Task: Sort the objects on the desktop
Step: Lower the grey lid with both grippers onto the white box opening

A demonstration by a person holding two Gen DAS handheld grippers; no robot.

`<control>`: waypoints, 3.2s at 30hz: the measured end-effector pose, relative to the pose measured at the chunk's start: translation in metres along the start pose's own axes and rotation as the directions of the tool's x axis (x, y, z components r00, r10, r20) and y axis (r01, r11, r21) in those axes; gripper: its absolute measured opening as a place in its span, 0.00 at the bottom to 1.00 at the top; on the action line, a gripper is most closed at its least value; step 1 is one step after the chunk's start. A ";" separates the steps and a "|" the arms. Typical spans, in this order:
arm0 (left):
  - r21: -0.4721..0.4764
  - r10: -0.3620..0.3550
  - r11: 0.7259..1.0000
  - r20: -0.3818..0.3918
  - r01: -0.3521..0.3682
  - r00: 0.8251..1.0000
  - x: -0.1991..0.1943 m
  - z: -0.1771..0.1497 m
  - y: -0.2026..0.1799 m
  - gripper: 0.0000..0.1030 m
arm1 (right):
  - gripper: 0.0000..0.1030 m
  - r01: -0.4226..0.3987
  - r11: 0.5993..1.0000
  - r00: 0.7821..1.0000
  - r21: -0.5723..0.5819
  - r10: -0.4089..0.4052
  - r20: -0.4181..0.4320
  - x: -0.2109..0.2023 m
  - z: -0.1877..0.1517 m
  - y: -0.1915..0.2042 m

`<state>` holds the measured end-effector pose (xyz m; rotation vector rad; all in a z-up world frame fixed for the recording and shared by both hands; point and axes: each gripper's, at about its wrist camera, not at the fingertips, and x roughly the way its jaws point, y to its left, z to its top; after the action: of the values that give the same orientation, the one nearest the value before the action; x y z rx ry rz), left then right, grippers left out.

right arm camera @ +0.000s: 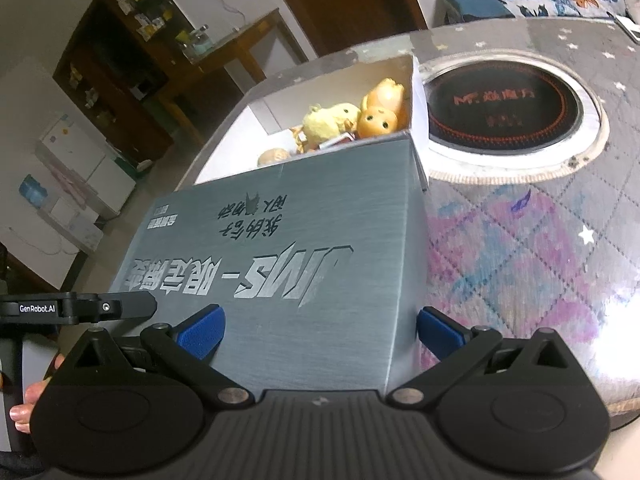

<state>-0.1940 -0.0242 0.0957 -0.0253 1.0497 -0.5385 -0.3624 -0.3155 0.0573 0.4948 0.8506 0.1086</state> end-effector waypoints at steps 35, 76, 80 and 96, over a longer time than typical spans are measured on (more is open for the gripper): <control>0.005 -0.021 1.000 0.142 0.021 0.990 0.040 0.151 -0.022 1.00 | 1.00 0.008 0.999 0.988 -0.035 -0.003 0.152 0.023 0.145 -0.010; 0.021 -0.024 1.000 0.083 0.023 0.996 0.097 0.199 0.003 1.00 | 1.00 0.000 1.000 0.999 -0.002 0.000 0.054 0.087 0.193 -0.032; -0.003 -0.038 0.999 0.068 0.038 0.997 0.101 0.198 0.013 1.00 | 1.00 -0.001 1.000 0.999 0.011 0.000 0.047 0.088 0.190 -0.032; -0.026 -0.063 0.998 0.057 0.064 0.996 0.114 0.193 0.023 1.00 | 1.00 0.013 1.000 0.999 0.003 -0.013 0.031 0.099 0.181 -0.037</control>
<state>0.0186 -0.0985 0.0943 -0.0980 1.0036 -0.5775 -0.1664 -0.3879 0.0721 0.4921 0.8238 0.0883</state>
